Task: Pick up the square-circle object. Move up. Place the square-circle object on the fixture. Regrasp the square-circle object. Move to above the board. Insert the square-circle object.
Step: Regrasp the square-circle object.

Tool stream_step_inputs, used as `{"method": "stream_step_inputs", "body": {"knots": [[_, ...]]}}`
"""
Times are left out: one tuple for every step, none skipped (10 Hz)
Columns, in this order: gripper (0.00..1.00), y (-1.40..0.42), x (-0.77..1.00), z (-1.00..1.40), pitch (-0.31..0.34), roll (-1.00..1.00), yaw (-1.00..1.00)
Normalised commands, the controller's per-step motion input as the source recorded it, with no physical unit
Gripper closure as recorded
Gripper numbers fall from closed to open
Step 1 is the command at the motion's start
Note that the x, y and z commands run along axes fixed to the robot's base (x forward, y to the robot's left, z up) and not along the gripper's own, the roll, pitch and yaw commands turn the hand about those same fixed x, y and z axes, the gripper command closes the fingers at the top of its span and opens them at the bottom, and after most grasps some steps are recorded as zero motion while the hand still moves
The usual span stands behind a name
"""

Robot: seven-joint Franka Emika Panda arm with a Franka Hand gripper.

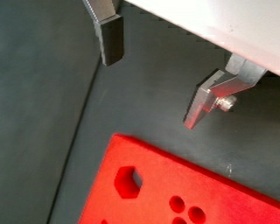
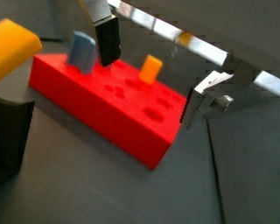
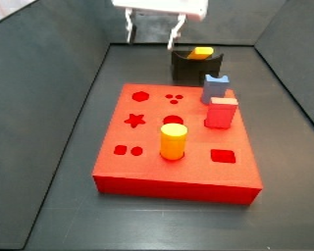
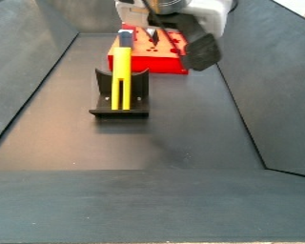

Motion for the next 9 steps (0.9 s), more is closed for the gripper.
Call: {"method": "stream_step_inputs", "body": {"knots": [[0.00, -0.05, 0.01, -0.12, -0.188, 0.83, -1.00], [0.00, -0.02, 0.00, -0.03, -0.219, 0.83, -1.00], [0.00, -0.02, -0.01, -0.03, -0.235, 0.82, -1.00], [0.00, -0.02, -0.03, -0.01, -0.277, 0.81, -1.00], [0.00, -0.02, -0.04, 0.00, -0.293, 0.81, -1.00], [0.00, -0.02, -0.05, 0.01, -0.324, 0.81, -1.00], [0.00, -0.02, -0.06, 0.01, -0.342, 0.80, -1.00], [0.00, -0.02, -0.05, 0.01, -0.360, 0.80, -1.00], [0.00, -0.01, -0.05, 0.01, -0.365, 0.80, -1.00]]}}
